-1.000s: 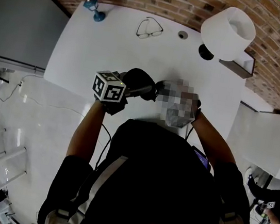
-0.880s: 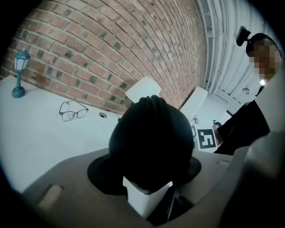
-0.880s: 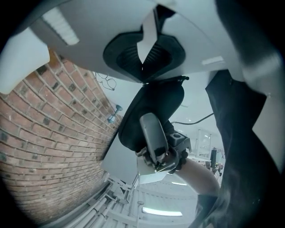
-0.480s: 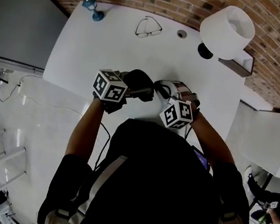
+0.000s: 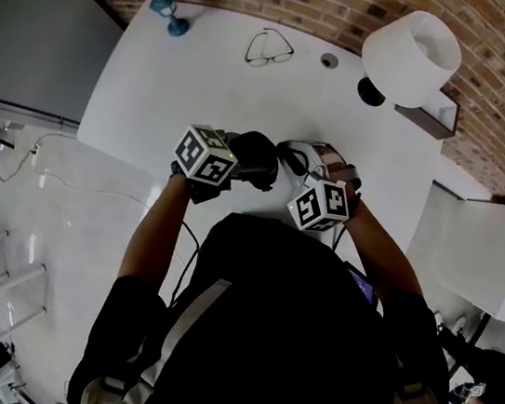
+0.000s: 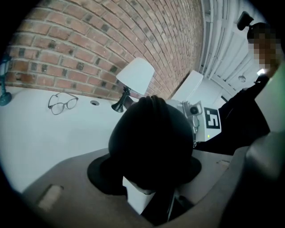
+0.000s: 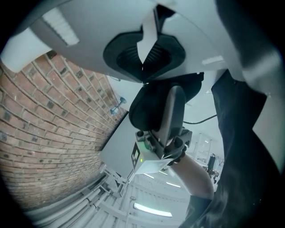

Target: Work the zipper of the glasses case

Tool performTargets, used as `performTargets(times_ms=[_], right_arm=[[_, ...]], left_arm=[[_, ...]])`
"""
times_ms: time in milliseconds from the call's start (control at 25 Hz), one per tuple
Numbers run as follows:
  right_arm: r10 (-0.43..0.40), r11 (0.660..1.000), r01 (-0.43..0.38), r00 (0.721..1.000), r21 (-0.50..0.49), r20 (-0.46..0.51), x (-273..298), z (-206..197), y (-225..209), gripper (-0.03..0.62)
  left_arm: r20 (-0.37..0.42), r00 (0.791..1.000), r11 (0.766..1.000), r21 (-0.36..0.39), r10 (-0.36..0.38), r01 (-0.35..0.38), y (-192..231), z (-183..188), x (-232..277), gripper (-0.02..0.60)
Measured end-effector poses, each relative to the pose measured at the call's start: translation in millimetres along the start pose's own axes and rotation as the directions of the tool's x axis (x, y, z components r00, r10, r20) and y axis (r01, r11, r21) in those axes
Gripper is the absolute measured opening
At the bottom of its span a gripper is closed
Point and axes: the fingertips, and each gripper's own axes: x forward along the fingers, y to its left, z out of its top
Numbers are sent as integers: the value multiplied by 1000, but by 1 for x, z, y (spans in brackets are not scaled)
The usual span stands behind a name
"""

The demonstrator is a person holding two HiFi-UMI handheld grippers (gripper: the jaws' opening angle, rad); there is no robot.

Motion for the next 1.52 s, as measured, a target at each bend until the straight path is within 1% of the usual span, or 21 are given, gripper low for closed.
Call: performTargets(times_ms=[80,120,160,320,440,560,680,720,800,880,1000,1200,1360,1440,1520], right_arm=[[-13,999,13,1000,-29,8,0,6,-3,5],[-16,999,16,1000,-43,8,1,8,-4,5],[-16,999,17,1000,-49,8,1,9,-5,5],[-13,999,13,1000,-51,3,1,9,-2,5],[-10,999,10,1000,-53,4,1,9,0,5],[-16,997,16,1000,-78,-2,1,12,-3,8],[-23,996,22,1000,-89,-10,0,13,-6,8],[-22,996,21,1000,-92,-10,0,13,-5,9],[-19,994,18,1000,-110,-10,-1,13,-1,9],[-14,992,13,1000,-129,-11,-2,15,3,9],[-7,986,4,1000,-166,-15,-4,17,7,8],[10,986,-17,999,-169,-41,-4,16,7,9],[21,987,-29,999,-161,-50,-7,9,10,9],[29,988,-36,998,-148,-52,-9,7,13,8],[36,991,-43,998,-129,-51,-11,6,16,8]], left_arm=[[-69,998,1000,31,2,0,-2,-11,6,256],[-92,996,999,39,4,0,-2,-15,8,256],[-101,995,999,37,1,3,-2,-18,10,256],[-89,996,1000,6,-22,23,-4,-21,12,258],[-118,993,1000,20,-17,19,-4,-25,11,256],[-187,982,998,61,3,8,-1,-33,16,258],[-229,973,996,94,23,-2,0,-35,17,259],[-242,970,995,104,26,-1,-1,-35,17,258],[-276,961,994,108,9,22,-3,-40,17,259],[-324,946,993,107,-16,54,-5,-50,17,259],[-400,915,988,112,-53,106,-9,-61,16,259],[-509,855,976,118,-101,185,-12,-71,19,261],[-568,808,959,109,-156,262,-18,-77,24,261],[-580,794,951,101,-184,294,-22,-80,26,261],[-576,789,944,86,-214,318,-27,-82,27,262]])
